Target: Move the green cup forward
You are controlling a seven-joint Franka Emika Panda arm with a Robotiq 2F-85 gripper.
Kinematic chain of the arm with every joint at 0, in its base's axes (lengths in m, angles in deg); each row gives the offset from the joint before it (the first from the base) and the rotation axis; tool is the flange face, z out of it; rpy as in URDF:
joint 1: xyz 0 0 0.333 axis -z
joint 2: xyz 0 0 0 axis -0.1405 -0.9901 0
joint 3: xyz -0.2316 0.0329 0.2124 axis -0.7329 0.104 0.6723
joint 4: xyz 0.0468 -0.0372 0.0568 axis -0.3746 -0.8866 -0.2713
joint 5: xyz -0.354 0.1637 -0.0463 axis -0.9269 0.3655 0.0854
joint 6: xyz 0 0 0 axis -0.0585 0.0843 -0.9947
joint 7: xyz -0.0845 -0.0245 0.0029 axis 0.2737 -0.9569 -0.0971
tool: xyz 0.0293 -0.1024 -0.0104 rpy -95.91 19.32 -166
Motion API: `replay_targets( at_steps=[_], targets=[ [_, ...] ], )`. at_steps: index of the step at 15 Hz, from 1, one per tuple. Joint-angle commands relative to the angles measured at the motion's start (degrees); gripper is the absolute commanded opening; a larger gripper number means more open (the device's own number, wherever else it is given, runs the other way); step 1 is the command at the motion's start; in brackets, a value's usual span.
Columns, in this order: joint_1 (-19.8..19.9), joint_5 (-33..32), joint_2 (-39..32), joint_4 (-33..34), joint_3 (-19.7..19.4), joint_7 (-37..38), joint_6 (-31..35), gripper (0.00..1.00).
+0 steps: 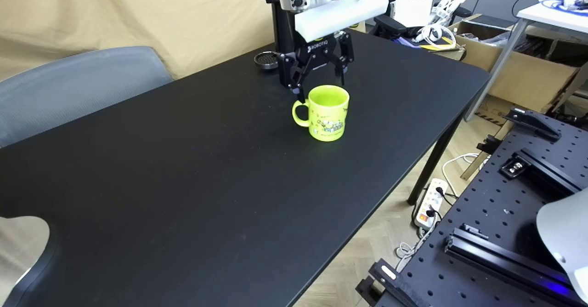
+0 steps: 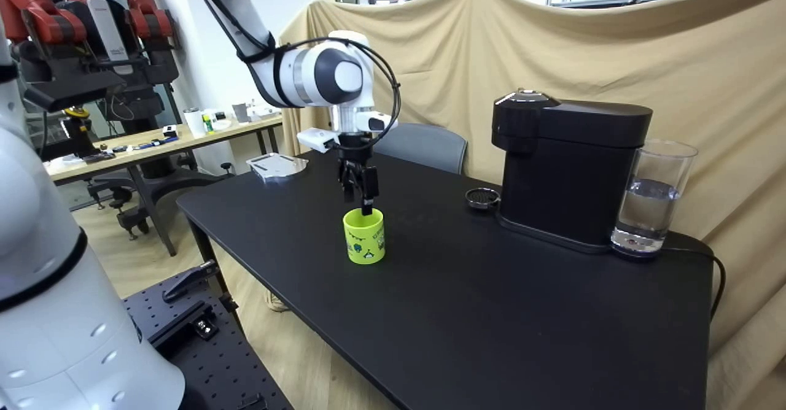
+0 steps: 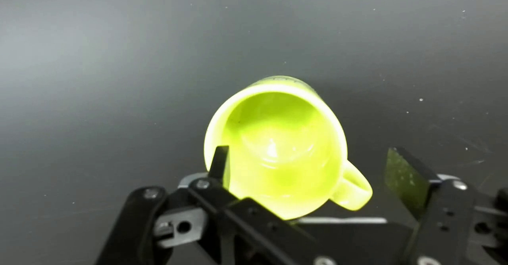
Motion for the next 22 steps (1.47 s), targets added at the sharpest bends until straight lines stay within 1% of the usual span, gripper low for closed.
replay_targets(
  at_steps=[1, 2, 3, 4, 5, 9, 11, 14, 15, 16, 19, 22],
  targets=[
    [-2.2, -0.5, -3.9, 2.5, -1.8, 0.3, 1.0, 1.00],
    [-2.6, -0.2, -4.6, 2.8, -2.0, 0.1, 1.0, 1.00],
    [-2.9, 0.1, -5.2, 2.9, -2.1, -0.2, 1.3, 0.75],
    [-3.3, 0.4, -5.7, 3.0, -2.3, -0.2, 1.8, 0.74],
    [-3.6, 0.4, -6.0, 3.0, -2.4, -0.4, 2.1, 0.68],
    [-4.4, 1.3, -6.8, 3.1, -2.6, -0.8, 3.2, 0.38],
    [-4.7, 1.5, -6.5, 2.8, -2.8, -0.4, 4.1, 0.26],
    [-5.0, 1.6, -5.9, 2.2, -3.0, 0.0, 5.3, 0.05],
    [-5.1, 1.8, -5.7, 1.9, -3.1, 0.0, 5.6, 0.01],
    [-5.1, 1.9, -5.5, 1.8, -3.1, -0.1, 5.6, 0.00],
    [-5.1, 2.3, -5.0, 2.1, -3.2, -0.4, 4.4, 0.03],
    [-4.1, 2.9, -4.1, 3.5, -3.8, -1.7, 3.1, 0.03]
  ],
)
